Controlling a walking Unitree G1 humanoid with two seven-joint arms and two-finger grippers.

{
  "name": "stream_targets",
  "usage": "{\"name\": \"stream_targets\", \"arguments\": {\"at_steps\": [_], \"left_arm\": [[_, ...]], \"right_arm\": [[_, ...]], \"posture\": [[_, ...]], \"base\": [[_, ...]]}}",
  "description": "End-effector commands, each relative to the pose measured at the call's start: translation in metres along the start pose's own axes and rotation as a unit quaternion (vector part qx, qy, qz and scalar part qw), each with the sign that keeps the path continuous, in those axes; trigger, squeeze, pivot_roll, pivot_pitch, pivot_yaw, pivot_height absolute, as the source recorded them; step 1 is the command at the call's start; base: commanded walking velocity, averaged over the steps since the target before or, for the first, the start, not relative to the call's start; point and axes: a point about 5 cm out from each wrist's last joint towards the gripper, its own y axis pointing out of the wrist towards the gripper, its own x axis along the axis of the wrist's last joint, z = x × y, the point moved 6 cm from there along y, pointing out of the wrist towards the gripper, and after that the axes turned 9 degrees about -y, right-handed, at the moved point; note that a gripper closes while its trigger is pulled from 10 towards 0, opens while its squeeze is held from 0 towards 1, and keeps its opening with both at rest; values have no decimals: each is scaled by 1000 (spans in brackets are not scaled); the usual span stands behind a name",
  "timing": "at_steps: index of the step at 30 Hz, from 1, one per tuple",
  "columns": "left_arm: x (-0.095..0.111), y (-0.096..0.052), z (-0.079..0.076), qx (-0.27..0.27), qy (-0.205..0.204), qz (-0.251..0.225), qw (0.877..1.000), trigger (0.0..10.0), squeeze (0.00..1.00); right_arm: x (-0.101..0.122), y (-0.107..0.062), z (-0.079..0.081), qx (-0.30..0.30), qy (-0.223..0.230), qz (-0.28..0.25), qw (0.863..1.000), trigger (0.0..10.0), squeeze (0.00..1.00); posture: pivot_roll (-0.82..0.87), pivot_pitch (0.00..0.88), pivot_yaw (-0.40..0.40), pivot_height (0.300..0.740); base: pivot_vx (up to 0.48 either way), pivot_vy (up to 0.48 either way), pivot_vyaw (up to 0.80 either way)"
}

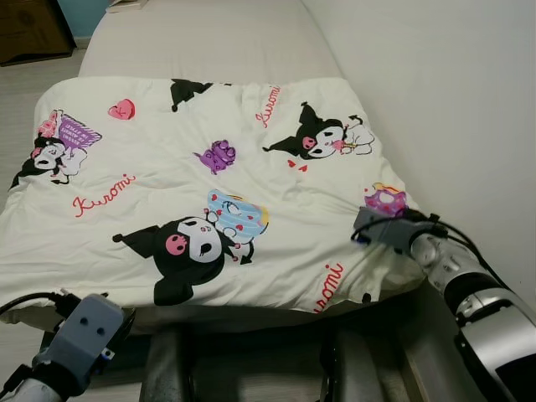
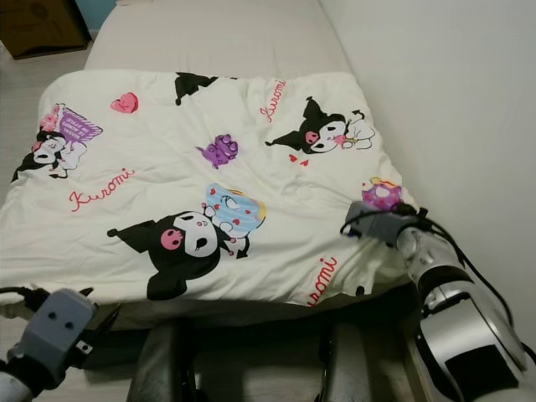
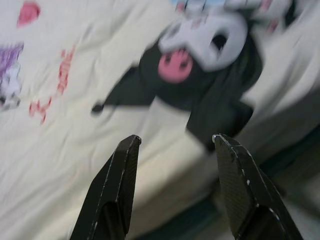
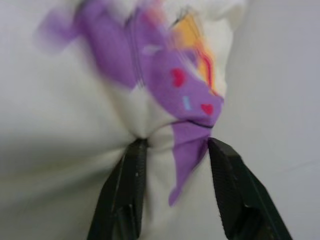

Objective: Clean up the room

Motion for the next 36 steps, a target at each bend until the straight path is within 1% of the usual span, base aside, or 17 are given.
{"name": "stream_targets", "arguments": {"at_steps": [1, 5, 7, 8, 10, 11, 13, 17, 24, 27, 28, 29, 30, 31, 33, 34, 36], "left_arm": [[8, 2, -9, -17, -17, -11, 1000, 10000, 0], [14, 5, -12, -25, -19, -22, 999, 10000, 0], [17, 6, -17, -37, -20, -26, 999, 10000, 0], [17, 6, -17, -37, -20, -26, 999, 10000, 0], [18, 6, -25, -59, -17, -25, 998, 10000, 0], [18, 6, -28, -67, -14, -24, 997, 10000, 0], [17, 6, -30, -71, -13, -22, 997, 10000, 0], [15, 3, -28, -73, -6, -14, 997, 10000, 0], [14, 4, -20, -59, 4, -11, 998, 10000, 0], [15, 3, -15, -50, 7, -13, 999, 10000, 0], [16, 3, -13, -43, 6, -15, 999, 10000, 0], [16, 2, -11, -39, 4, -16, 999, 10000, 0], [16, 2, -11, -39, 4, -16, 999, 10000, 0], [17, 2, -9, -35, 2, -17, 999, 10000, 0], [17, 0, -9, -33, 1, -16, 999, 10000, 0], [17, -1, -9, -33, 0, -15, 999, 10000, 0], [17, -1, -9, -33, 0, -15, 999, 10000, 0]], "right_arm": [[18, -1, 6, 53, 72, -48, 995, 10000, 0], [29, -5, 20, 130, 52, -83, 987, 10000, 0], [27, -13, 42, 211, -13, -99, 972, 10000, 0], [27, -13, 42, 211, -13, -99, 972, 10000, 0], [-9, -21, 64, 270, -172, -54, 946, 10000, 0], [-24, -23, 69, 283, -225, -33, 932, 10000, 0], [-34, -25, 70, 289, -253, -17, 923, 10000, 0], [-61, -18, 52, 195, -292, 51, 935, 10000, 0], [-78, -17, 25, 91, -317, 89, 940, 10000, 0], [-71, -15, 13, 51, -285, 83, 954, 10000, 0], [-59, -12, 8, 31, -211, 65, 975, 10000, 0], [-51, -11, 5, 19, -156, 51, 986, 10000, 0], [-51, -11, 5, 19, -156, 51, 986, 10000, 0], [-31, -8, 2, 17, -46, 13, 999, 10000, 0], [6, -6, -9, 31, 127, -72, 989, 10000, 0], [19, -7, -15, 37, 176, -103, 978, 10000, 0], [19, -7, -15, 37, 176, -103, 978, 10000, 0]], "posture": [[167, 266, -43, 541], [165, 264, -42, 541], [164, 263, -40, 541], [164, 263, -40, 541], [163, 264, -36, 541], [164, 263, -35, 541], [164, 263, -35, 541], [168, 265, -26, 541], [173, 269, -26, 541], [175, 271, -26, 541], [174, 272, -25, 541], [172, 272, -26, 541], [172, 272, -26, 541], [169, 274, -28, 541], [171, 275, -33, 541], [171, 275, -33, 541], [171, 275, -33, 541]], "base": [[0, 0, 0], [0, 0, 0], [0, 0, 0], [0, 0, 0], [0, 0, 0], [0, 0, 0], [0, 0, 0], [0, 0, 0], [0, 0, 0], [0, 0, 0], [0, 0, 0], [0, 0, 0], [0, 0, 0], [0, 0, 0], [0, 0, 0], [0, 0, 0], [0, 0, 0]]}}
